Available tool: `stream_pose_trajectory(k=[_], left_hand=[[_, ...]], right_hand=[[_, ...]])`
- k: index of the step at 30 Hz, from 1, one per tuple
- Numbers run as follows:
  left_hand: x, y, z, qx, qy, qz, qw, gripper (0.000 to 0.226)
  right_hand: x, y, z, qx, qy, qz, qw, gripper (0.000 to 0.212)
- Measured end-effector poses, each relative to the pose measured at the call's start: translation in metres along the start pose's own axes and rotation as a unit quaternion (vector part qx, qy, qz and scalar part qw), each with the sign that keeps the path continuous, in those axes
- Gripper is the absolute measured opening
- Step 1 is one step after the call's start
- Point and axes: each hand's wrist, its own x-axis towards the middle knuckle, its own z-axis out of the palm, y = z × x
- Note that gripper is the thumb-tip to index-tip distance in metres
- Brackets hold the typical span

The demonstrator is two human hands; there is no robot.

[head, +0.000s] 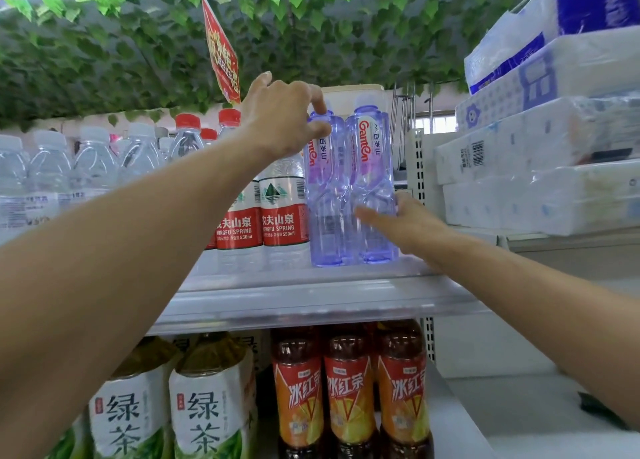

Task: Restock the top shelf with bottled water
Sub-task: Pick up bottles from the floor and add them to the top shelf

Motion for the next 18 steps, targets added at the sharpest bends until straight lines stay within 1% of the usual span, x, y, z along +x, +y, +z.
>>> stream_pose_trajectory(k=[3, 5, 7, 11, 13, 15, 18], left_hand=[[0.000, -0.003, 0.003, 0.001, -0.003, -0.003, 1.000, 0.041], [0.000, -0.004, 0.004, -0.005, -0.003, -0.004, 1.000, 0.040], [0.000, -0.003, 0.003, -0.010, -0.003, -0.005, 1.000, 0.039], [-0.002, -0.002, 0.002, -0.019, -0.007, -0.012, 1.000, 0.039], [-0.002, -0.001, 0.002, -0.022, -0.006, -0.013, 1.000, 0.039], [-0.002, 0.000, 0.002, -0.021, -0.009, -0.015, 1.000, 0.039], [-0.004, -0.003, 0.004, -0.007, -0.008, 0.001, 1.000, 0.039]], right_hand=[[0.014, -0.012, -0.005, 0.177, 0.022, 0.019, 0.984, 0.072], [0.027, -0.015, -0.004, 0.262, 0.004, 0.082, 0.962, 0.078], [0.038, -0.013, 0.000, 0.308, -0.019, 0.134, 0.942, 0.089], [0.043, -0.011, 0.004, 0.301, -0.028, 0.175, 0.937, 0.103], [0.041, -0.011, 0.004, 0.299, -0.028, 0.175, 0.938, 0.103], [0.037, -0.012, 0.005, 0.281, -0.011, 0.158, 0.946, 0.096], [0.027, -0.012, 0.004, 0.227, 0.022, 0.073, 0.971, 0.079]])
